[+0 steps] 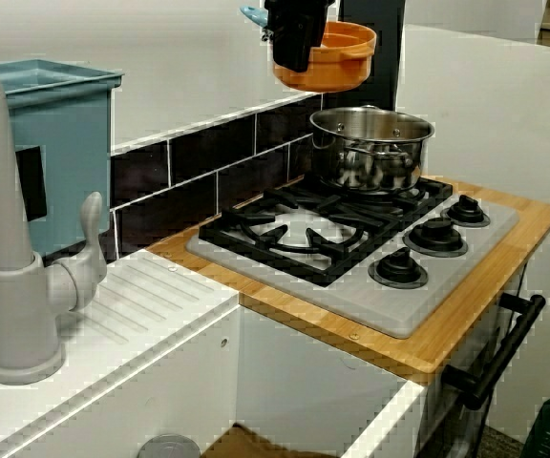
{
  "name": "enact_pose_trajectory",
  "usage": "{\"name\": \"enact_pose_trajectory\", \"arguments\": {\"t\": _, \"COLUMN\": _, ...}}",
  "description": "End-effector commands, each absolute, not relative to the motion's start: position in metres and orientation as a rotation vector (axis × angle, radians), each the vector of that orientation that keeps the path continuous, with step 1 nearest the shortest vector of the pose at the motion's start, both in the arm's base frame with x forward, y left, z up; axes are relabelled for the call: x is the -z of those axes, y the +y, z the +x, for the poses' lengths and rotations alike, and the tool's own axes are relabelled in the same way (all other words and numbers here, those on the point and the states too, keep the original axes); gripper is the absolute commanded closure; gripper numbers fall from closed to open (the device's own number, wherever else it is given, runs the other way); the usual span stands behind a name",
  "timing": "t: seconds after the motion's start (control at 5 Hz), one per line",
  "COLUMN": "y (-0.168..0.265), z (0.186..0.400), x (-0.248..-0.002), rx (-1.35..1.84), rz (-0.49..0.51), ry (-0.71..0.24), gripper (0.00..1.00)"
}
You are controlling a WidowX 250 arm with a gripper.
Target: Lift pot from stove
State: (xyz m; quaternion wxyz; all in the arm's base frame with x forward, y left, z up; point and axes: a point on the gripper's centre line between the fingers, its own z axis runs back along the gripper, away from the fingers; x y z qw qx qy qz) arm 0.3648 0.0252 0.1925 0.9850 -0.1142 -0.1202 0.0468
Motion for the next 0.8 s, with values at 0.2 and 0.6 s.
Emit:
{"name": "enact_pose_trajectory", "arguments": {"t": 0.2, "y": 0.0276, "z": 0.3615, "x": -0.2357, "rx": -0.078, "rz": -0.237, "ry": -0.354, "gripper": 1.0}}
{"name": "enact_pose_trajectory", "arguments": {"t": 0.6, "y": 0.0334, "z": 0.3653, "x": -0.2363, "rx": -0.084, "rz": -0.235, "ry": -0.356, "gripper": 1.0}}
